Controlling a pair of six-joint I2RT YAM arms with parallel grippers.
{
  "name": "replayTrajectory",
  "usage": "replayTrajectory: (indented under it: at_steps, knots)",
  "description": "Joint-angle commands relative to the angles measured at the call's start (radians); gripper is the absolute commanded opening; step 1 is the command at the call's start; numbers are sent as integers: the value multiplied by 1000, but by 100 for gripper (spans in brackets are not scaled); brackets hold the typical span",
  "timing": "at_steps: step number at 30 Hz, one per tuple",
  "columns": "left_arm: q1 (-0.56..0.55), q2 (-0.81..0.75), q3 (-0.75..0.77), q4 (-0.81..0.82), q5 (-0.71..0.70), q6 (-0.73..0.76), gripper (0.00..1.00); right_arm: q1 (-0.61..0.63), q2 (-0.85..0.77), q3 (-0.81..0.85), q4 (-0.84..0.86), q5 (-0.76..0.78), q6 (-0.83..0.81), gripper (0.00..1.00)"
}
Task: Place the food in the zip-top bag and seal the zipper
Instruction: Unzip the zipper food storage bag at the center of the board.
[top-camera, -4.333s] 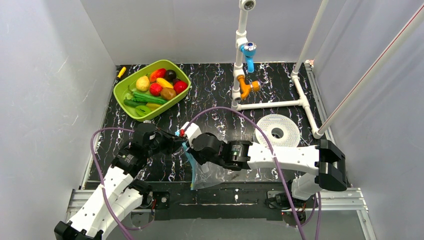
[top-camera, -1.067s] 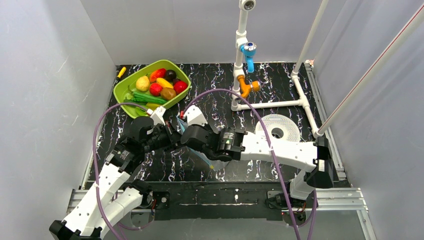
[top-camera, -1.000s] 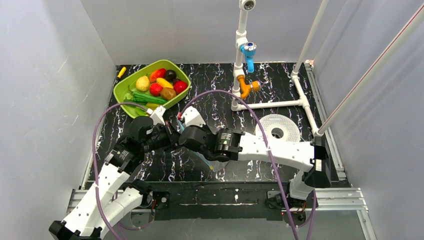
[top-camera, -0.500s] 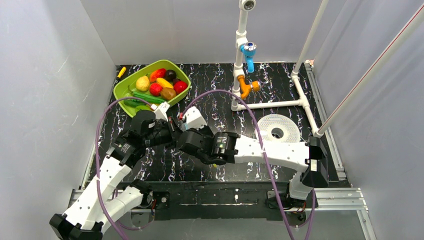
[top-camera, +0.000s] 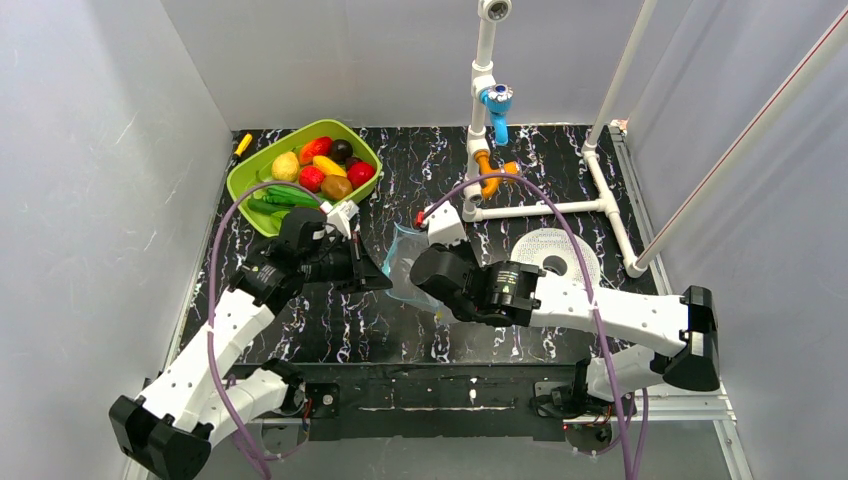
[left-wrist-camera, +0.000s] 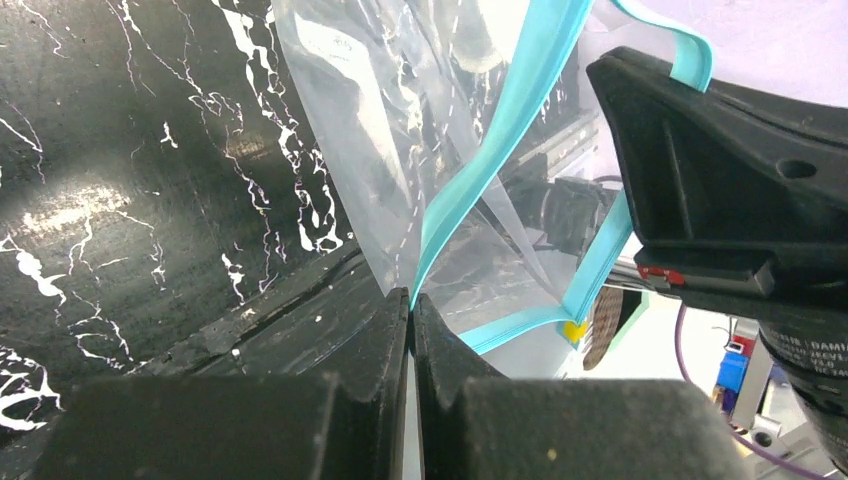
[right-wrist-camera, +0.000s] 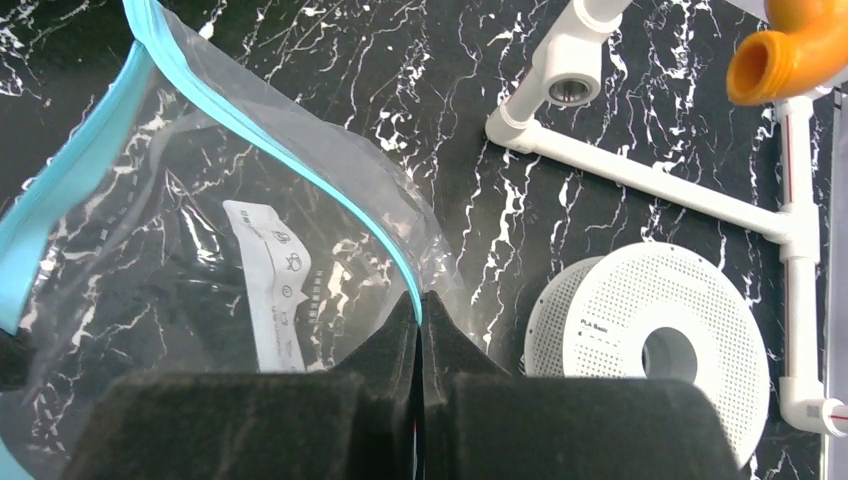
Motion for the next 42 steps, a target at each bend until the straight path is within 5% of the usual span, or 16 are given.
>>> replayTrajectory:
  at_steps: [1, 8, 17, 19, 23, 26, 31, 35, 42]
  knots:
    - [-3, 49, -17, 86, 25, -54, 0, -16, 10, 10, 54, -37, -18, 1]
    - [-3, 165, -22, 142, 25, -29, 0, -37, -48, -45, -16, 53, 78, 1]
    - [-2, 190, -72, 184, 77, -15, 0, -84, -82, -146, 113, -54, 7, 1]
    - [-2, 204, -37, 161, 67, -4, 9, -82, -56, -139, 106, -56, 15, 1]
    - [-3, 225, 32, 102, 120, 80, 62, -85, -37, -133, 104, -70, 14, 1]
    - [2, 192, 92, 37, 107, 156, 85, -84, -50, -168, 144, -101, 0, 1]
    - [59, 111, 187, -106, -52, 263, 93, -85, -65, -191, 153, -111, 8, 1]
    - [129, 57, 209, -122, -322, 269, 98, -84, -100, -228, 185, -136, 16, 1]
    - [328, 185, 223, -43, -658, 141, 98, -85, -163, -297, 240, -184, 29, 1]
